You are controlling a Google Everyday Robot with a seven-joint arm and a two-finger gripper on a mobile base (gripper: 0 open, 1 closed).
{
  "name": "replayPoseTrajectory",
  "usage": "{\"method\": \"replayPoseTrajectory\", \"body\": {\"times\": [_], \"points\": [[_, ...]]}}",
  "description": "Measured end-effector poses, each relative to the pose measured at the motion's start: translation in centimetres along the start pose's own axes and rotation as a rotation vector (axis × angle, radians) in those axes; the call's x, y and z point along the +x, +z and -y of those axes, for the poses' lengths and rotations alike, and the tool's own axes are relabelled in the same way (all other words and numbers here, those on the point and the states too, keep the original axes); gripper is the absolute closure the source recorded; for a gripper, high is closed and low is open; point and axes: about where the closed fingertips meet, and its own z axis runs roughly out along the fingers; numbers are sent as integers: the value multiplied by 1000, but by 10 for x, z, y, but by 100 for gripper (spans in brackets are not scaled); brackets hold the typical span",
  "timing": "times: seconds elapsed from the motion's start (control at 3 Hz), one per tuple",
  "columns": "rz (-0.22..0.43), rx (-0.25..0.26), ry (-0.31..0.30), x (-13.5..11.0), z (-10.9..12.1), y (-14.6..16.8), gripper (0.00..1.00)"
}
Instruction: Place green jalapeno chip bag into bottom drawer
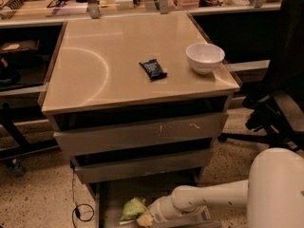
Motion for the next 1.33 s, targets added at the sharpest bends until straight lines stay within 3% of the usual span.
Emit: {"method": "replayPoseTrajectory", "body": {"times": [1.33], "points": [[111, -37, 64, 8, 74, 76, 100]]}}
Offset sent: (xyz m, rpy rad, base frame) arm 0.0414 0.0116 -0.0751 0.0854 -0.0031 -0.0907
